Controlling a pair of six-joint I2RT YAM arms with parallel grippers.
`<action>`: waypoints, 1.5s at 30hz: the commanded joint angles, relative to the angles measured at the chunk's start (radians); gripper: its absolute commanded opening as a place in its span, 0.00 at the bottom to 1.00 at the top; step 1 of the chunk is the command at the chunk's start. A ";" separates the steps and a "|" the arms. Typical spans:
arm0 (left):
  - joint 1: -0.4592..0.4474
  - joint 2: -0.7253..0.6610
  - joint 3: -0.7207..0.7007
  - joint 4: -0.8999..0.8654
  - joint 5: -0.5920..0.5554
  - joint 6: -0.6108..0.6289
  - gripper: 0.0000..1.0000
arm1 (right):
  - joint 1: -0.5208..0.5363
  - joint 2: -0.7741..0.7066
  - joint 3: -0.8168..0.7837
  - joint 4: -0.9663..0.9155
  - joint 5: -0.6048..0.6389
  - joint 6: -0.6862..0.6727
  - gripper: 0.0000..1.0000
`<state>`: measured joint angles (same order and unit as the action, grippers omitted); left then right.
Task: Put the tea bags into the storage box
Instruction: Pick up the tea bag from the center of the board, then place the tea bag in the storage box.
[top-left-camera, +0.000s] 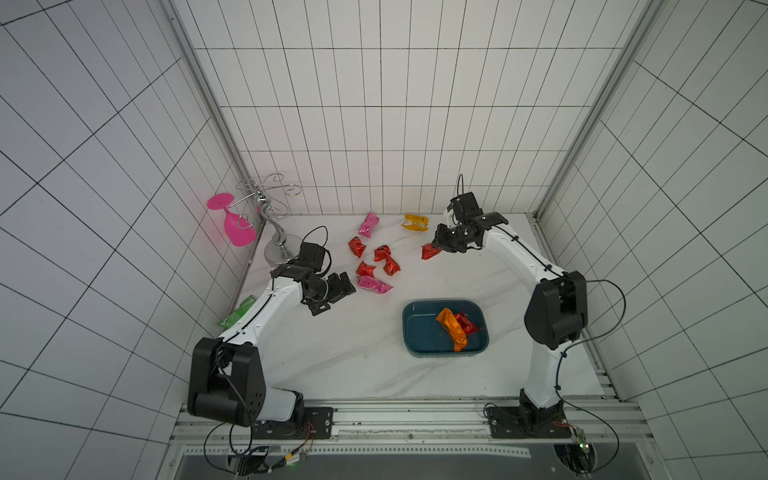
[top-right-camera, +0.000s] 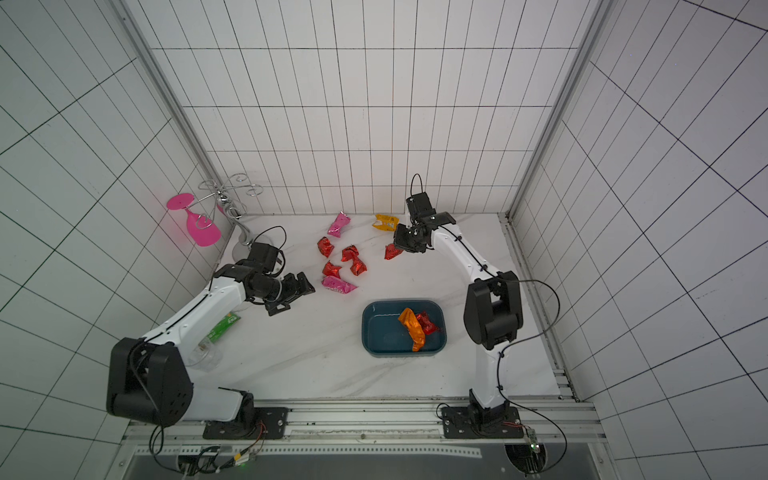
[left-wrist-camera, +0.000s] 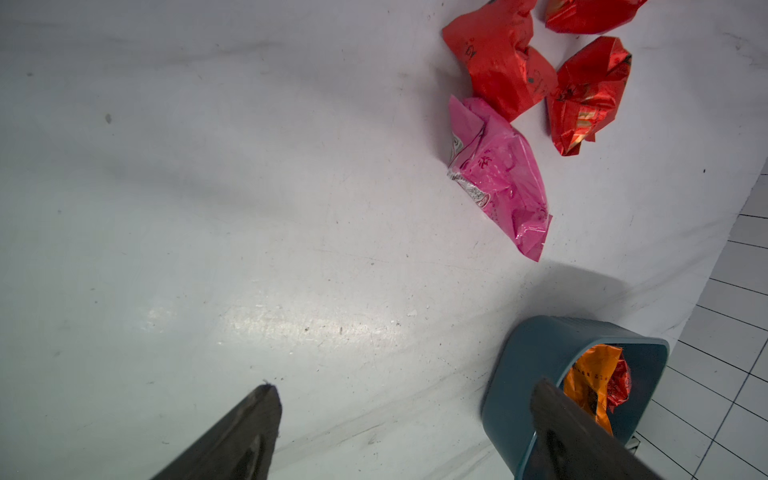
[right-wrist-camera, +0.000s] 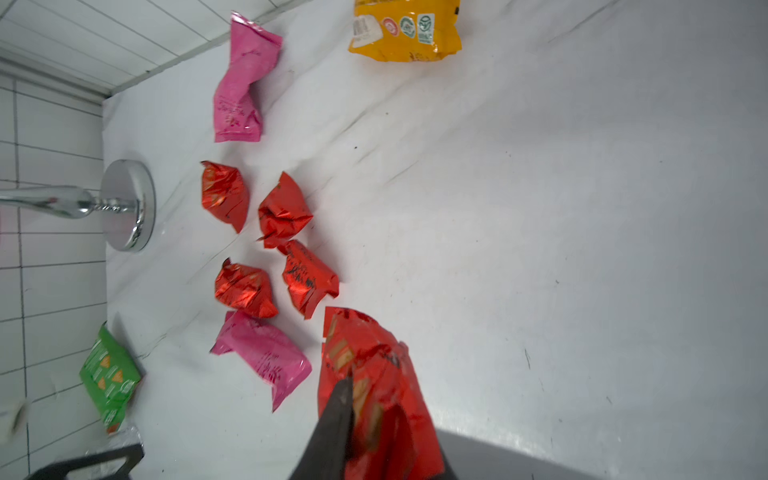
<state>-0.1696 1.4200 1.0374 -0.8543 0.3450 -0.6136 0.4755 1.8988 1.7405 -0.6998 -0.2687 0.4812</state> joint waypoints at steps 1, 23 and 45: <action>-0.018 0.035 0.030 0.026 0.057 -0.031 0.97 | 0.062 -0.135 -0.151 -0.055 0.038 -0.062 0.20; -0.331 -0.069 -0.040 0.068 -0.180 -0.247 0.97 | 0.244 -0.308 -0.583 0.009 0.089 -0.095 0.29; -0.121 -0.023 -0.020 0.079 -0.181 -0.293 0.97 | 0.243 -0.097 -0.223 -0.003 0.041 -0.192 0.51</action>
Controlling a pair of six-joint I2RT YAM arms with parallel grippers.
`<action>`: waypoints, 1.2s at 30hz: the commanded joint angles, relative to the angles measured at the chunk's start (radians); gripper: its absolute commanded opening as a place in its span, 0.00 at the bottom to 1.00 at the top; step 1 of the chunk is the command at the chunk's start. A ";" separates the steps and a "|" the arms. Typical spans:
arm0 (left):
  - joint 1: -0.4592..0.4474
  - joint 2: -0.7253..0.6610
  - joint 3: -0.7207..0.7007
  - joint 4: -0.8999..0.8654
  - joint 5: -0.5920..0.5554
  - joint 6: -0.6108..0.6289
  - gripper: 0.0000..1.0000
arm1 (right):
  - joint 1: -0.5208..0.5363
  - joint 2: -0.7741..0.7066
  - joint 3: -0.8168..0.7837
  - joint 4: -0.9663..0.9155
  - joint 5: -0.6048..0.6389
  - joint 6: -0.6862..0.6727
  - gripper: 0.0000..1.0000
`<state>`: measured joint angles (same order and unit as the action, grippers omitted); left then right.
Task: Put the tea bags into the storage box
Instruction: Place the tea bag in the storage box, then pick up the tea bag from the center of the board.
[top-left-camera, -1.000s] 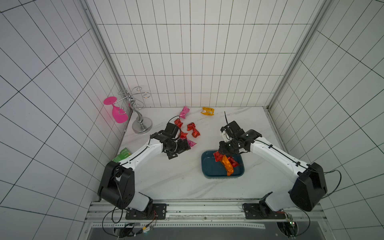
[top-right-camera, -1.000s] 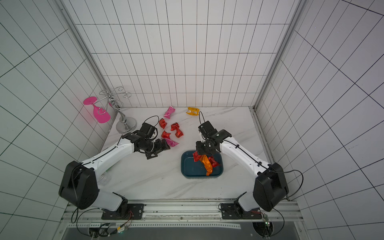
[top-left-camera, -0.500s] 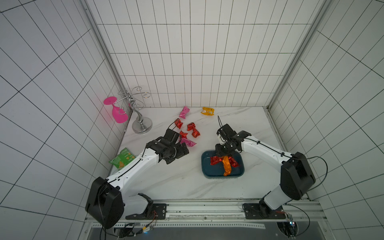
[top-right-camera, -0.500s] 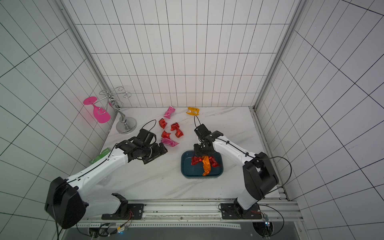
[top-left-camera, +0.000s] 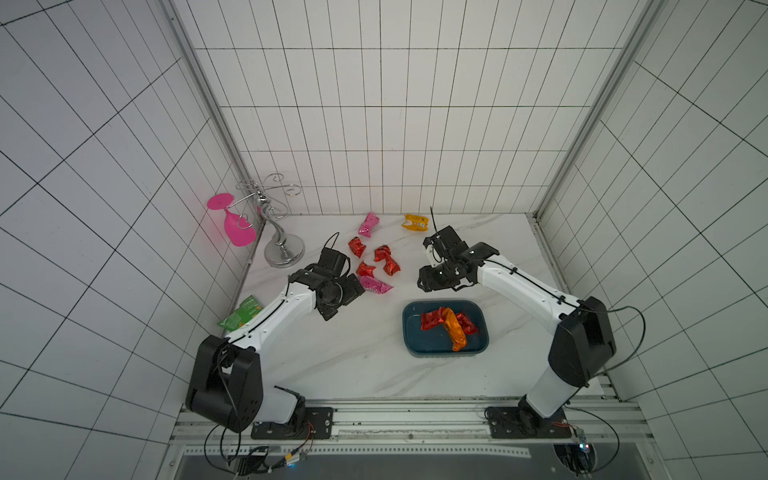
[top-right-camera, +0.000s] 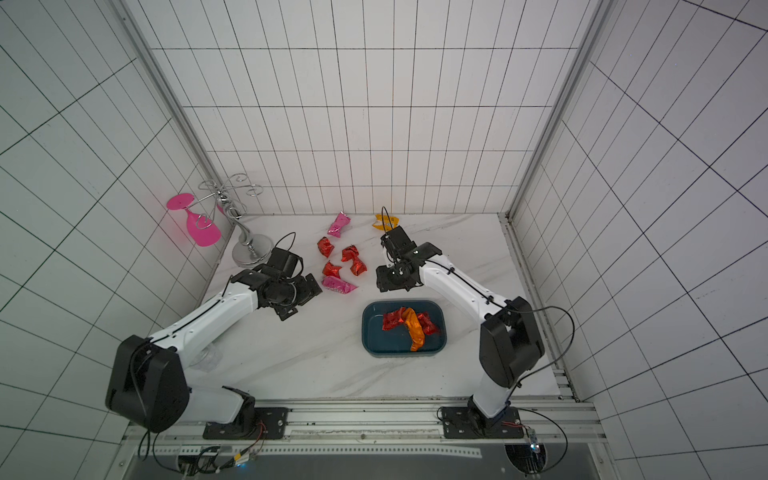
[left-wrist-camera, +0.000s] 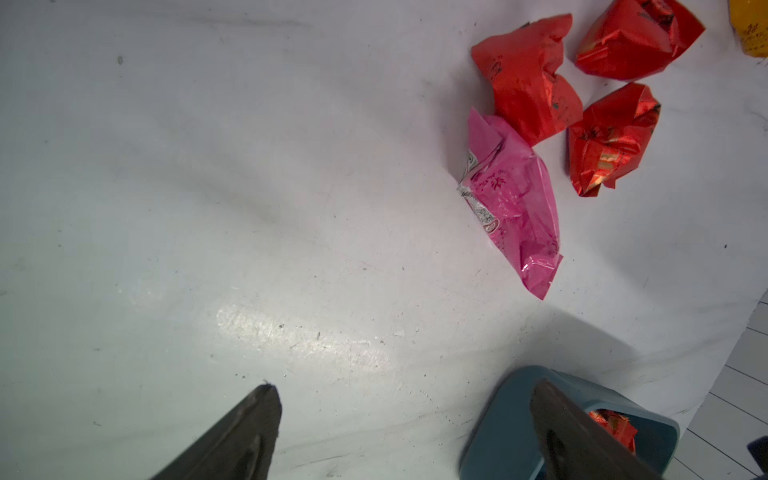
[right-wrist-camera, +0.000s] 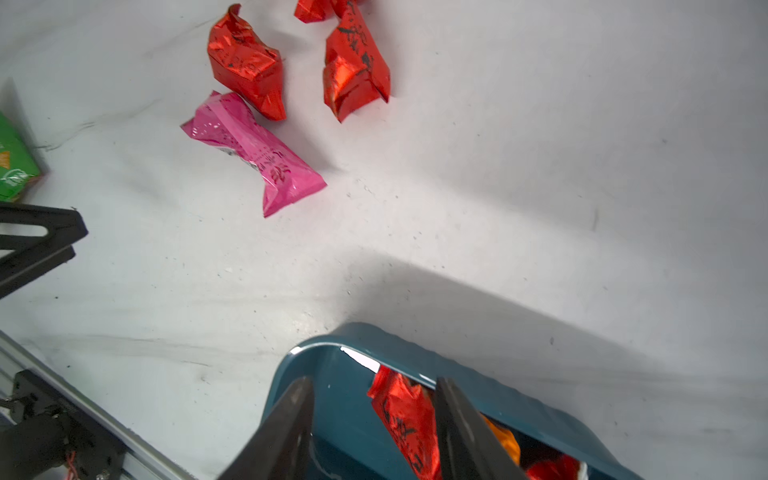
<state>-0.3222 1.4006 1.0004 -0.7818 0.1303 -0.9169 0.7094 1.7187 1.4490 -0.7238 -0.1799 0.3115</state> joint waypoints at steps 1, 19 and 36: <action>0.047 -0.010 0.013 0.003 0.044 0.015 0.97 | 0.009 0.115 0.103 0.021 -0.043 -0.019 0.51; 0.087 0.102 0.170 -0.143 0.138 0.290 0.97 | -0.015 0.712 0.784 -0.059 0.061 0.004 0.83; 0.112 0.065 0.132 -0.145 0.115 0.278 0.97 | -0.034 0.804 0.823 -0.090 -0.025 0.057 0.43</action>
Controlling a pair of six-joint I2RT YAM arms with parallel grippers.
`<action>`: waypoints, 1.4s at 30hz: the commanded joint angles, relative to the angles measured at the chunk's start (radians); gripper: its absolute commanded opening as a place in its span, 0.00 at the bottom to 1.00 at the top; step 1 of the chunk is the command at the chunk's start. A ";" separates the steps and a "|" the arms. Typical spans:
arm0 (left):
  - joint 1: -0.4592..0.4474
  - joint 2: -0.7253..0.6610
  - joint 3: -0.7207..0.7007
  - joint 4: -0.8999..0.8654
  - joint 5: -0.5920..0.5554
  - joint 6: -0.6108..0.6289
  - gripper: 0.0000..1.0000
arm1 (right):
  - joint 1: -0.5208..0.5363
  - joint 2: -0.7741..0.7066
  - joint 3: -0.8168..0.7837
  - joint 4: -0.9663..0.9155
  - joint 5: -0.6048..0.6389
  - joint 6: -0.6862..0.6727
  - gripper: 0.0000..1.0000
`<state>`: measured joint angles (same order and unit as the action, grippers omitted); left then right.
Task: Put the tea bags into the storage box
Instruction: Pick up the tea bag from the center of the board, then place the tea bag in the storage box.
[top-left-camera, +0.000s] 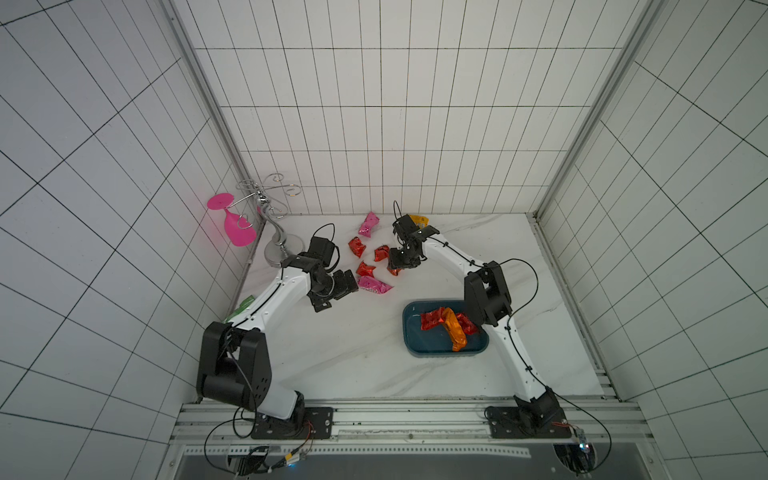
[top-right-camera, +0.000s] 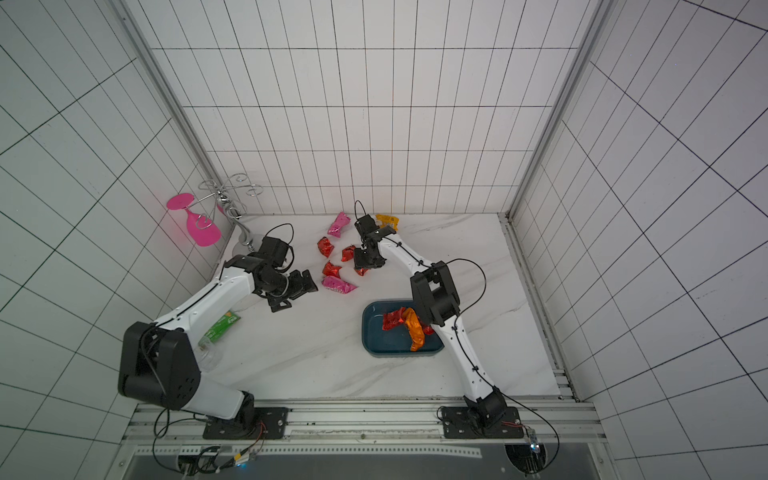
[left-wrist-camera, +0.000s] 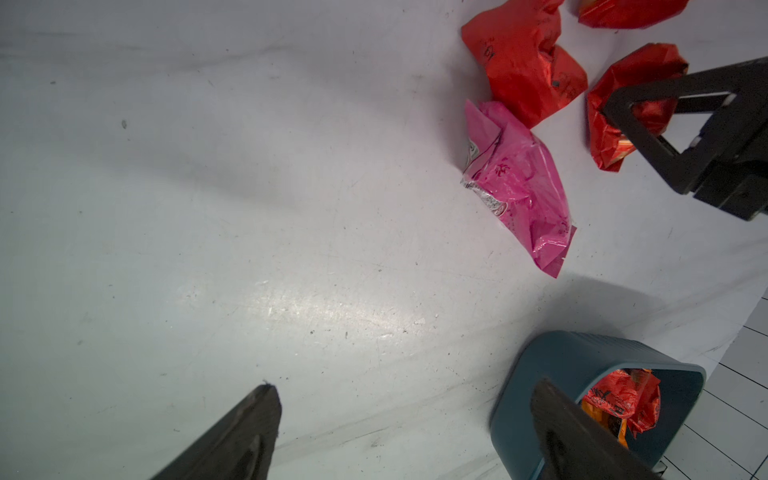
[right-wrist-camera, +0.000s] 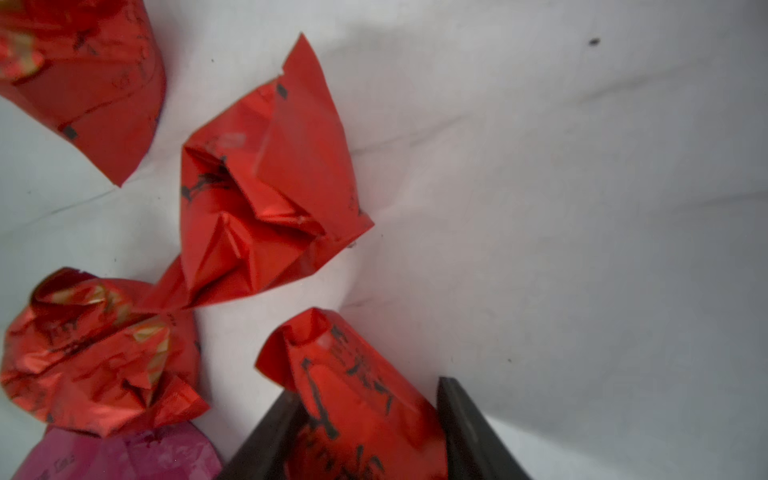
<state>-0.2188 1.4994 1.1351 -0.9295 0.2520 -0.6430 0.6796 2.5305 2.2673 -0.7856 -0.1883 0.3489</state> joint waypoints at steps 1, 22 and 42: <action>0.009 -0.037 -0.001 0.002 -0.008 0.007 0.97 | -0.005 -0.022 -0.001 -0.027 -0.014 0.018 0.37; -0.060 -0.066 -0.110 0.156 0.067 -0.141 0.96 | 0.008 -0.892 -0.882 0.047 -0.002 0.048 0.27; -0.152 -0.044 -0.024 0.054 -0.070 -0.130 0.96 | 0.109 -0.826 -0.985 0.096 0.012 -0.021 0.50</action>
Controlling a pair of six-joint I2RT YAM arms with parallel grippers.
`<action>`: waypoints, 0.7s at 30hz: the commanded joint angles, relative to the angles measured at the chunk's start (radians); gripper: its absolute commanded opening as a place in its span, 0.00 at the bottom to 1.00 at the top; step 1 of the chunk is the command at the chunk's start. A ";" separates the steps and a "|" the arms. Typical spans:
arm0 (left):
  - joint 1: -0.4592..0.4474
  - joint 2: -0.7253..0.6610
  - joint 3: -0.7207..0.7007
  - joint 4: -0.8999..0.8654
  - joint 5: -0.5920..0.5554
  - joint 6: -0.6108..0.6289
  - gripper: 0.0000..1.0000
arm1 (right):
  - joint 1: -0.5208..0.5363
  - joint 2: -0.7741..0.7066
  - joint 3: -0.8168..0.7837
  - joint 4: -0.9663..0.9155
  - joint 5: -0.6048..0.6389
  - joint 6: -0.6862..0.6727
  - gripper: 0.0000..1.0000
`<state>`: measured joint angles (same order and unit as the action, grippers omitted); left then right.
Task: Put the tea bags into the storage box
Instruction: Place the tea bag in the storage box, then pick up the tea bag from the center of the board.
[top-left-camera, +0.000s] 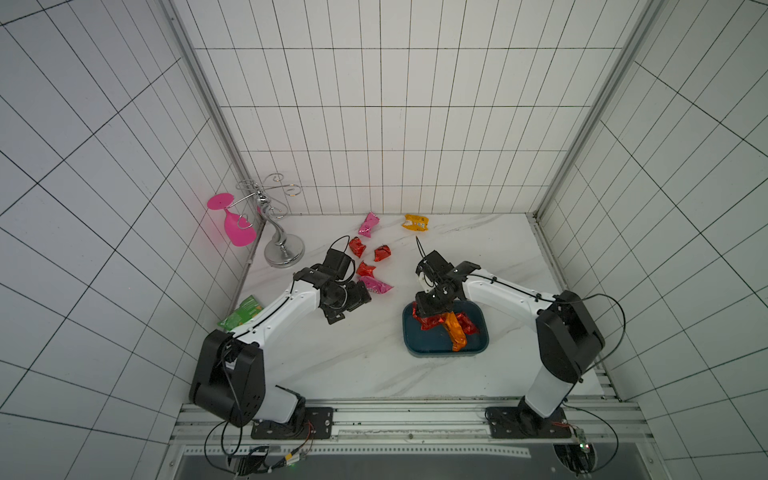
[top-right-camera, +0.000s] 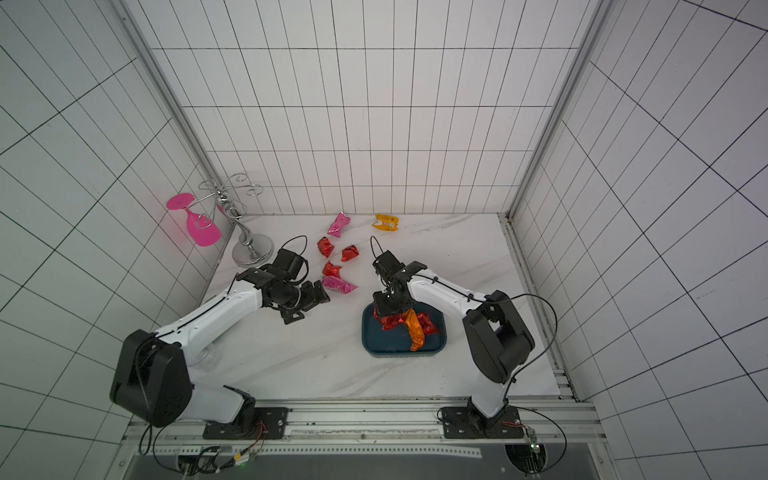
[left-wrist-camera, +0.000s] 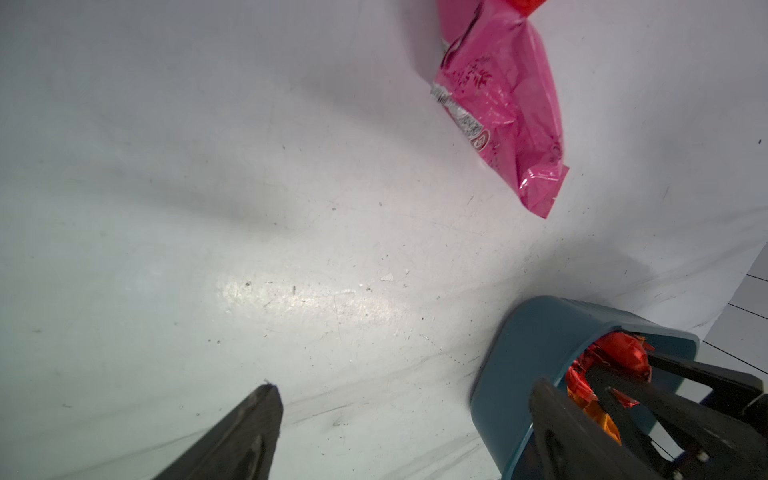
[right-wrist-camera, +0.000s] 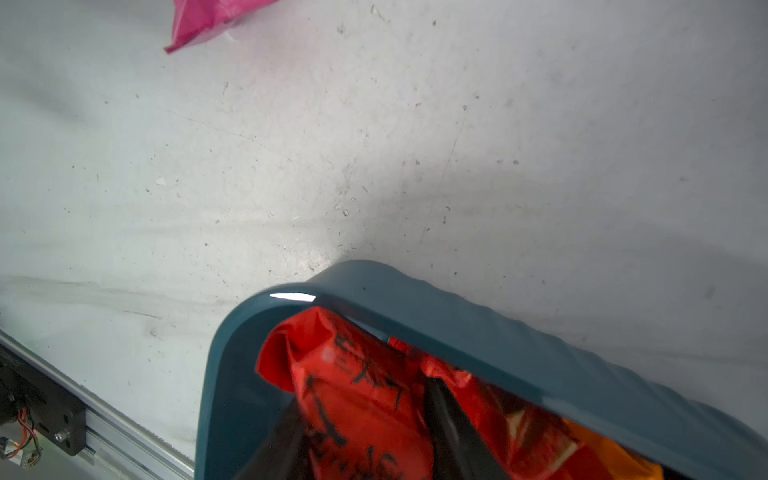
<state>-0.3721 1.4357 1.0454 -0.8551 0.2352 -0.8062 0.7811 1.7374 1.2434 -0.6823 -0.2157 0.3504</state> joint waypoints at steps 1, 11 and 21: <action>0.002 0.036 0.085 -0.021 -0.054 0.032 0.96 | 0.008 -0.044 0.032 -0.006 0.047 -0.024 0.55; 0.000 0.235 0.272 -0.030 -0.111 0.025 0.97 | -0.014 -0.228 -0.019 -0.035 0.162 -0.023 0.68; -0.001 0.413 0.399 0.009 -0.156 -0.075 0.90 | -0.180 -0.278 -0.034 -0.071 0.123 0.000 0.68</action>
<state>-0.3721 1.8111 1.4170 -0.8803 0.1047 -0.8345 0.6319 1.4872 1.2278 -0.7158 -0.0914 0.3485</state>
